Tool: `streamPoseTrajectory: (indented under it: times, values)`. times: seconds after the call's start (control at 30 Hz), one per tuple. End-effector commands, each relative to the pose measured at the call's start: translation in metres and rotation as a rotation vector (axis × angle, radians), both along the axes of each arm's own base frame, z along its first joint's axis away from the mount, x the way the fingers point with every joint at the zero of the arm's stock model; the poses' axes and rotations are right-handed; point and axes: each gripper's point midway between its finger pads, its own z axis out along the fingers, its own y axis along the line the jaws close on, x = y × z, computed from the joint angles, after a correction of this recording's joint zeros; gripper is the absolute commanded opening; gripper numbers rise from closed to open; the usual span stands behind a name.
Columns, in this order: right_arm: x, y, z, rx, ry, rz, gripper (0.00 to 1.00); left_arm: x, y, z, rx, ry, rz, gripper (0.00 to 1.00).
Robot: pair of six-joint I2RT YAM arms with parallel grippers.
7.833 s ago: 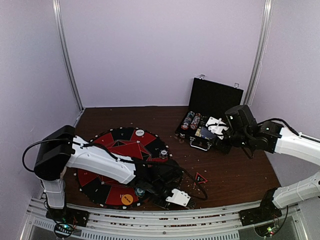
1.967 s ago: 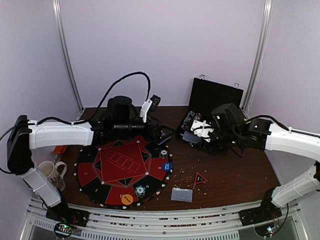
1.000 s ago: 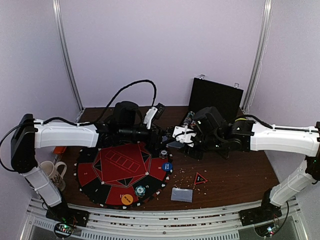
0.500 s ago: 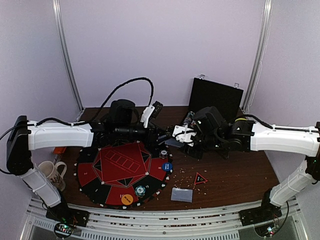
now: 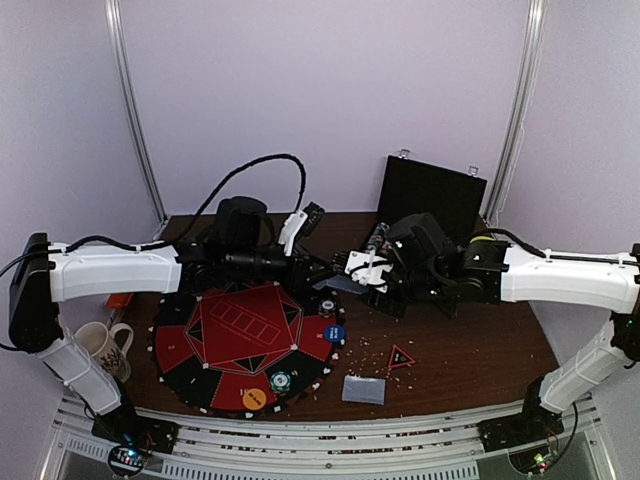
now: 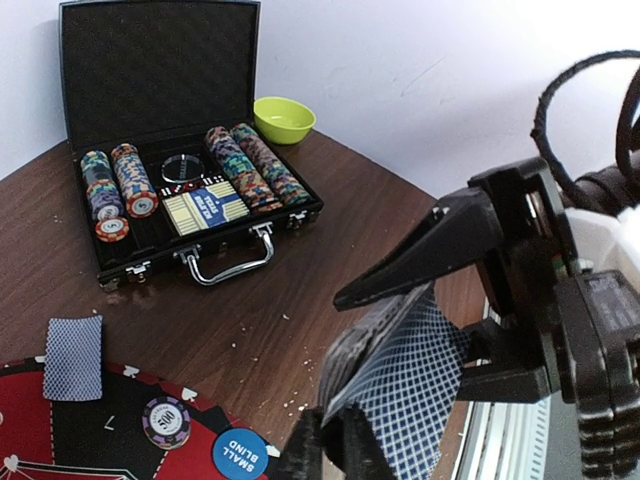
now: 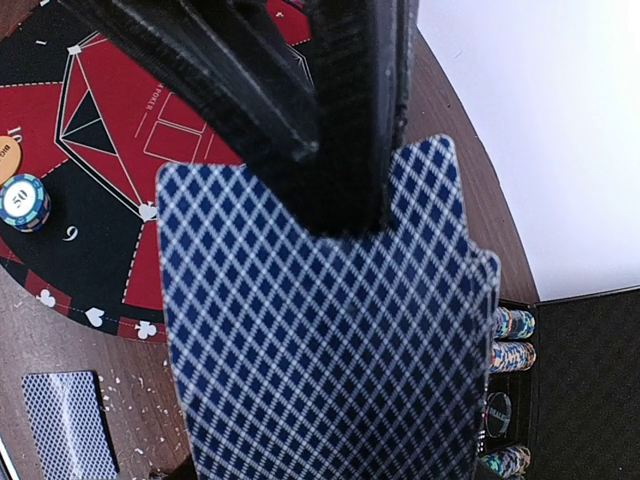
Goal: Distribute texas hold em gaming equipment
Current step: Pick up the poker card from the face-down deck piles.
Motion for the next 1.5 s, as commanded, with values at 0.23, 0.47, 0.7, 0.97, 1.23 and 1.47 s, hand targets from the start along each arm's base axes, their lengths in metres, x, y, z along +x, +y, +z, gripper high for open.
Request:
streamPoseTrajectory:
  times: [0.23,0.47,0.7,0.97,1.23,1.47]
  values:
    - [0.002,-0.005,0.012,0.01,-0.041,-0.021,0.5,-0.012,0.004,0.037,-0.053,-0.06,-0.059,0.0]
    - [0.003,-0.007,0.012,0.008,-0.047,-0.029,0.5,-0.01,0.018,0.042,-0.037,-0.078,-0.034,0.0]
    - [0.003,-0.008,0.014,0.011,-0.05,-0.029,0.5,-0.011,0.021,0.041,-0.031,-0.07,-0.051,0.0]
    - [0.006,-0.011,0.012,0.022,-0.043,-0.035,0.5,-0.021,0.034,0.059,-0.094,-0.081,-0.09,0.0]
    - [0.005,-0.006,0.019,0.046,-0.04,-0.021,0.5,-0.015,0.016,0.044,-0.125,0.006,-0.123,0.0]
    - [0.004,-0.004,0.02,0.058,-0.039,-0.014,0.5,-0.002,0.007,0.024,-0.071,0.045,-0.098,0.0]
